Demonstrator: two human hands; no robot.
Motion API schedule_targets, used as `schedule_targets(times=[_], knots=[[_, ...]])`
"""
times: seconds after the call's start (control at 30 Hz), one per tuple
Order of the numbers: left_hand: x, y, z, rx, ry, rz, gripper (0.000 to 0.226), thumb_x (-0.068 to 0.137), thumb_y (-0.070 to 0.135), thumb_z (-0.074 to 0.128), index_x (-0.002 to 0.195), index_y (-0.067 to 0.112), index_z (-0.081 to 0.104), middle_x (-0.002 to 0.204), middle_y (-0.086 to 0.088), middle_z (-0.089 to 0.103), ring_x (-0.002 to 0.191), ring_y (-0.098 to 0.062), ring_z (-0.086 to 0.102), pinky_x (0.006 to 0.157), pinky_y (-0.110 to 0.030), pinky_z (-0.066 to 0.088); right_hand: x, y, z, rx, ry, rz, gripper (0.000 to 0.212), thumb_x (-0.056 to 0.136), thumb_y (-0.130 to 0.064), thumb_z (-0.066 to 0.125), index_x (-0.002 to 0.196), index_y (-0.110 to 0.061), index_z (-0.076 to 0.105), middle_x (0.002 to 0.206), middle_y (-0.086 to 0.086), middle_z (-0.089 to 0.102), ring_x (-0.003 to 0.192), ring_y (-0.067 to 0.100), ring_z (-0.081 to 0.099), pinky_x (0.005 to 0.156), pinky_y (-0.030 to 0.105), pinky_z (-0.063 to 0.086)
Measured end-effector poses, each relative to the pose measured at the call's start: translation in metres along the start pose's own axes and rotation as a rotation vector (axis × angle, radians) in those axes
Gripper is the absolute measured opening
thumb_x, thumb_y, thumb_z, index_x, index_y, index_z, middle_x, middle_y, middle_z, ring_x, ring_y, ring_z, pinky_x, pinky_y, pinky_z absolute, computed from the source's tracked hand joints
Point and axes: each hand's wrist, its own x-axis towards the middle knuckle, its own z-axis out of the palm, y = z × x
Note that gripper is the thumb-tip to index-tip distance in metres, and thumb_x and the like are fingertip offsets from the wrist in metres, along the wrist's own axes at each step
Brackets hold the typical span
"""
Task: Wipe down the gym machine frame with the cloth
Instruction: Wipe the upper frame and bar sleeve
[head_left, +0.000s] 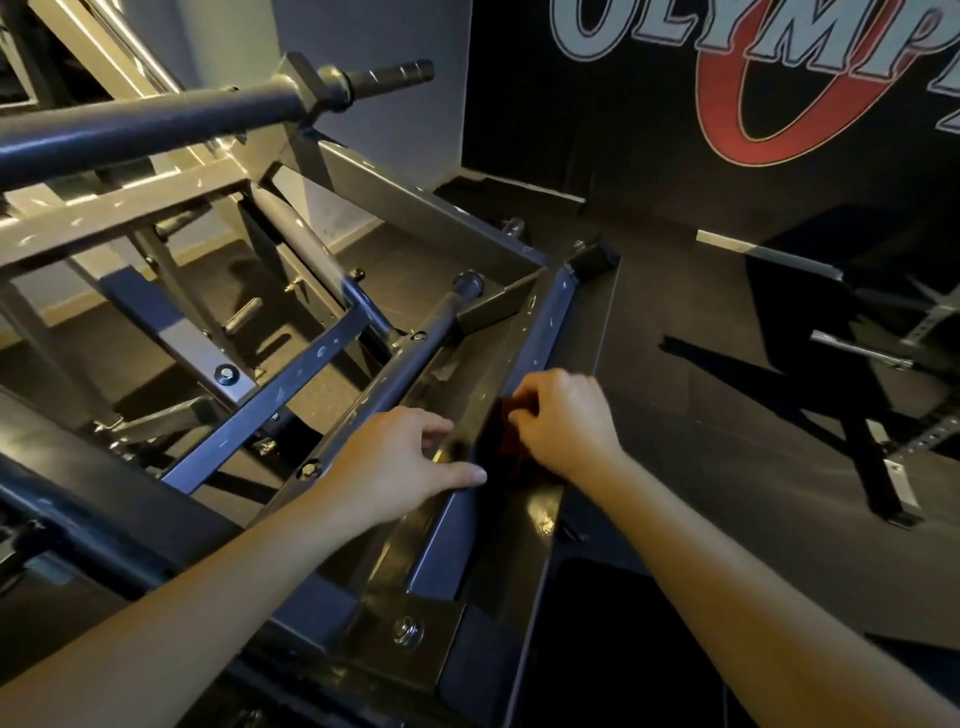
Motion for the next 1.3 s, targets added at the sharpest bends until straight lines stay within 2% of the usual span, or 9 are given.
schedule_targets(times=[0.17,0.27,0.47,0.63,0.73,0.9,1.03,1.17,1.3], knots=[[0.01,-0.004,0.002,-0.082,-0.074,-0.005,0.066,0.079,0.051,0.079,0.138,0.028,0.06,0.137,0.011,0.059,0.118,-0.003,0.055,0.088,-0.017,0.041,-0.037,-0.01,0.005,0.057,-0.062,-0.102,0.014,0.093,-0.032,0.071,0.107,-0.032,0.072,0.089,-0.015,0.066,0.085,0.003,0.062,0.093,0.029,0.049],[0.017,-0.002,0.006,-0.08,-0.028,-0.05,0.071,0.078,0.052,0.079,0.141,0.026,0.057,0.138,0.008,0.059,0.117,-0.003,0.055,0.092,-0.021,0.043,0.012,0.015,-0.001,-0.05,0.004,-0.11,0.011,0.094,-0.033,0.068,0.105,-0.032,0.068,0.085,-0.016,0.059,0.081,0.003,0.053,0.098,0.034,0.041],[0.04,0.009,0.013,-0.103,0.035,-0.168,0.073,0.079,0.052,0.079,0.142,0.021,0.057,0.136,0.006,0.06,0.115,-0.005,0.056,0.088,-0.018,0.042,0.092,0.054,-0.019,-0.088,0.07,-0.006,0.01,0.094,-0.026,0.067,0.104,-0.023,0.068,0.089,-0.007,0.064,0.095,0.018,0.065,0.1,0.038,0.042],[0.062,0.014,0.011,-0.204,0.001,-0.211,0.069,0.077,0.046,0.082,0.137,0.019,0.061,0.133,0.005,0.063,0.111,-0.007,0.061,0.096,-0.034,0.054,0.032,0.038,-0.006,0.048,-0.063,-0.186,0.016,0.095,-0.032,0.068,0.11,-0.03,0.068,0.097,-0.013,0.065,0.091,0.003,0.058,0.098,0.03,0.046],[0.073,0.016,0.014,-0.193,-0.023,-0.215,0.068,0.076,0.046,0.082,0.136,0.021,0.062,0.134,0.007,0.063,0.109,-0.001,0.059,0.088,-0.021,0.048,0.039,0.043,-0.008,0.054,-0.091,-0.25,0.014,0.095,-0.035,0.067,0.109,-0.032,0.068,0.097,-0.012,0.067,0.093,0.004,0.06,0.098,0.03,0.04],[0.09,0.027,0.025,-0.171,0.013,-0.274,0.069,0.081,0.044,0.08,0.141,0.018,0.056,0.134,0.002,0.061,0.11,-0.007,0.059,0.094,-0.025,0.046,0.141,0.094,-0.026,-0.089,0.074,-0.095,0.015,0.095,-0.03,0.066,0.109,-0.025,0.066,0.092,-0.009,0.061,0.093,0.013,0.059,0.105,0.042,0.038],[0.1,0.031,0.024,-0.213,0.008,-0.345,0.069,0.079,0.044,0.082,0.138,0.016,0.059,0.132,-0.001,0.062,0.113,-0.012,0.059,0.103,-0.031,0.046,0.179,0.111,-0.035,-0.046,0.12,0.002,0.009,0.094,-0.023,0.068,0.103,-0.022,0.07,0.09,-0.005,0.065,0.098,0.02,0.064,0.104,0.041,0.038],[0.1,0.034,0.023,-0.193,0.002,-0.342,0.066,0.079,0.043,0.082,0.135,0.015,0.061,0.126,-0.001,0.064,0.11,-0.011,0.062,0.102,-0.032,0.05,0.137,0.095,-0.024,0.022,0.023,-0.092,0.014,0.095,-0.026,0.067,0.109,-0.025,0.069,0.095,-0.008,0.067,0.097,0.012,0.066,0.106,0.043,0.046],[0.101,0.034,0.017,-0.233,-0.055,-0.322,0.043,0.078,0.04,0.084,0.115,0.018,0.074,0.108,0.003,0.076,0.096,-0.01,0.07,0.1,-0.038,0.054,0.065,0.063,-0.016,0.14,-0.152,-0.247,0.017,0.097,-0.033,0.065,0.113,-0.03,0.07,0.101,-0.01,0.07,0.095,0.003,0.064,0.095,0.029,0.053]])
